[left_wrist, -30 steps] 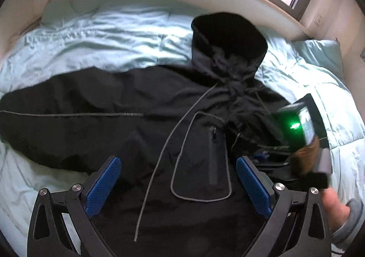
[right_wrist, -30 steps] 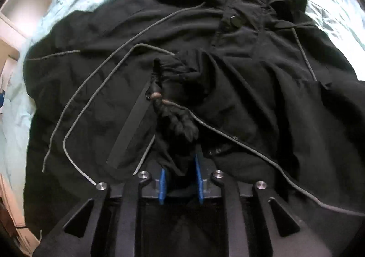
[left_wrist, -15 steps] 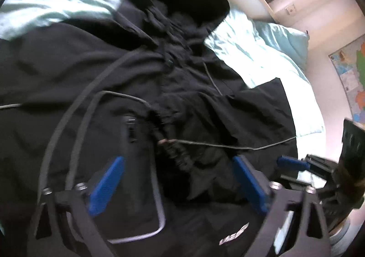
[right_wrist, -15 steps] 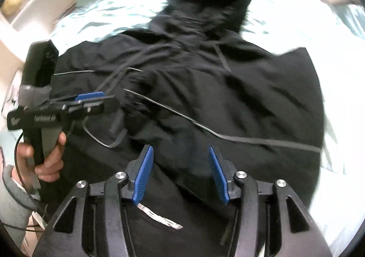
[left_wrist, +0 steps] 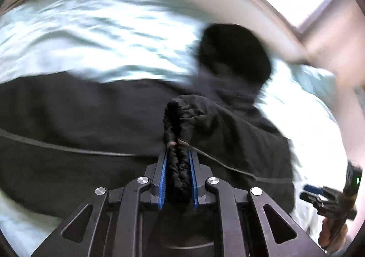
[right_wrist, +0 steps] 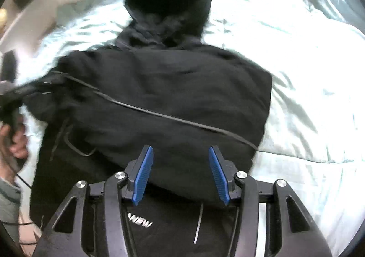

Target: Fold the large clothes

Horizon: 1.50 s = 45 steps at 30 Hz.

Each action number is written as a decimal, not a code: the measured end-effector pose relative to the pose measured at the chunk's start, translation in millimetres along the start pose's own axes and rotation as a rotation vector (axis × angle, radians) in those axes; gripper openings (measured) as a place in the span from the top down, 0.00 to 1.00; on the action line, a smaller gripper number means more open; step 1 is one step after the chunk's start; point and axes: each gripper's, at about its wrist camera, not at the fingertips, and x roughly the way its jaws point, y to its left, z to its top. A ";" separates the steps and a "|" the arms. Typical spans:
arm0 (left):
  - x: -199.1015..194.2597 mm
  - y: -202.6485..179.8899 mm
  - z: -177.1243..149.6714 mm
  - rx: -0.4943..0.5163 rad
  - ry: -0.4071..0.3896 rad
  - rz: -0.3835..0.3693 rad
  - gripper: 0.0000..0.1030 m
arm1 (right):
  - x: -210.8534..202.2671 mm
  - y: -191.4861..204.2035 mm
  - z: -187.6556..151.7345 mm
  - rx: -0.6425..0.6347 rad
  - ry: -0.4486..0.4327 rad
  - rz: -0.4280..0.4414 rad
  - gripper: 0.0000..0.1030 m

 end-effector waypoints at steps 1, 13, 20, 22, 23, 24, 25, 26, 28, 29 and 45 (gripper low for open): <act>4.8 16.4 -1.0 -0.021 0.023 0.028 0.82 | 15.5 0.1 2.8 0.007 0.024 -0.009 0.48; -3.8 26.1 -32.7 -0.027 -0.007 0.230 0.63 | 63.6 20.1 8.6 0.024 0.130 -0.090 0.43; 10.9 -38.4 -59.1 0.077 0.077 -0.051 0.33 | 56.1 63.1 -22.2 -0.059 0.155 -0.051 0.26; 47.9 -42.7 -72.8 0.078 0.184 -0.041 0.40 | 87.4 66.1 -33.0 -0.061 0.254 -0.070 0.23; 65.6 -41.3 -78.3 0.077 0.209 -0.017 0.50 | 92.6 69.6 -31.9 -0.098 0.267 -0.088 0.22; 75.0 -37.5 -81.7 0.067 0.211 0.002 0.52 | 92.1 76.0 -27.5 -0.160 0.271 -0.113 0.22; 73.8 -35.2 -78.8 0.051 0.205 -0.011 0.52 | 89.6 79.2 -24.2 -0.188 0.277 -0.127 0.23; 65.8 -33.2 -75.2 0.023 0.197 -0.035 0.52 | 80.6 81.8 -18.4 -0.205 0.284 -0.140 0.24; 42.4 -32.4 -72.0 0.004 0.169 -0.074 0.52 | 59.9 83.2 -11.5 -0.180 0.253 -0.124 0.24; 21.5 -30.6 -72.0 0.009 0.136 -0.081 0.50 | 41.4 84.4 -9.3 -0.151 0.216 -0.103 0.24; -221.2 263.0 -38.5 -0.280 -0.161 0.028 0.35 | -22.7 241.5 -55.0 0.072 0.081 0.098 0.24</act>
